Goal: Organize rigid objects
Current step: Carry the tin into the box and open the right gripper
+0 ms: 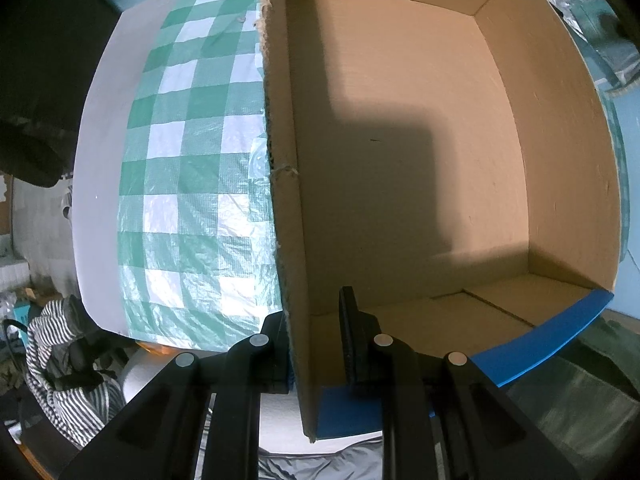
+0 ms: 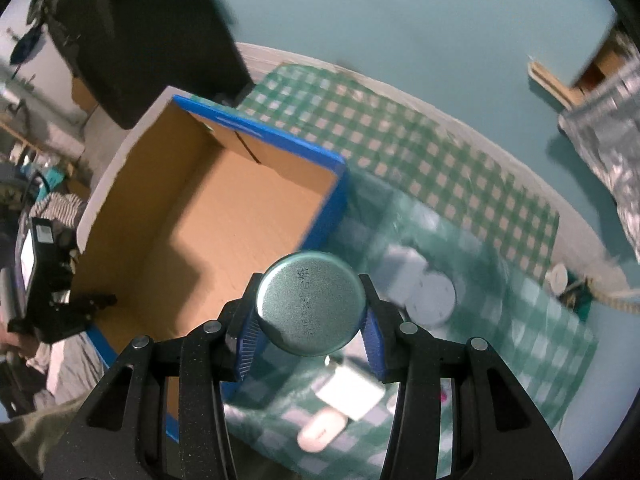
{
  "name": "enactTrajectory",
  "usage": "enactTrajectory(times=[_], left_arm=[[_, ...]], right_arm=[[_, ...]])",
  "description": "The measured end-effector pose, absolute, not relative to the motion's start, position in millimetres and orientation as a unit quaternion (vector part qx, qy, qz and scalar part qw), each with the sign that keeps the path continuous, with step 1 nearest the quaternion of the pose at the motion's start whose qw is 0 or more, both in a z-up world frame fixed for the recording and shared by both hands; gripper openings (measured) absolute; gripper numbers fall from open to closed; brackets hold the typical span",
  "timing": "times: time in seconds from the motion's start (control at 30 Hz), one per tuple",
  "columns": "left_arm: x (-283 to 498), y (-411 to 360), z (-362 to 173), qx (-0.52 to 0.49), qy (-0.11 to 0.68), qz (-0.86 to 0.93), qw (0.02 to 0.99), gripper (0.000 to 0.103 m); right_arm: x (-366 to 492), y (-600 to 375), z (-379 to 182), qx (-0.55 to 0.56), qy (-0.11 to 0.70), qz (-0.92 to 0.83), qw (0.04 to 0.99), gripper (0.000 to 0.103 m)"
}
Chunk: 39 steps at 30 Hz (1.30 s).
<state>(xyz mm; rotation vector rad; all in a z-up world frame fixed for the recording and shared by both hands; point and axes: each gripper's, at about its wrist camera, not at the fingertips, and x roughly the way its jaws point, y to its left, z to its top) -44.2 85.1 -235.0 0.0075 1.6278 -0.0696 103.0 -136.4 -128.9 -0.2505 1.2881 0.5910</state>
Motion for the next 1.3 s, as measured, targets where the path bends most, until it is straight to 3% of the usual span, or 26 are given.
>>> enactTrajectory(times=[0.43, 1.03, 1.3], left_arm=[[-40.8, 82.8, -238.7, 0.001, 0.732, -0.028, 0.681, 0.018], [-37.5, 89.2, -236.4, -0.005, 0.735, -0.022, 0.678, 0.018], [-38.9, 89.2, -238.0, -0.005, 0.736, -0.02, 0.677, 0.018]], right_arm=[[138.0, -63.1, -160.8, -0.181, 0.597, 0.305, 0.719, 0.044], [146.0, -48.4, -205.8, -0.195, 0.626, 0.303, 0.692, 0.044], [148.6, -51.7, -202.5, -0.184, 0.623, 0.307, 0.696, 0.056]])
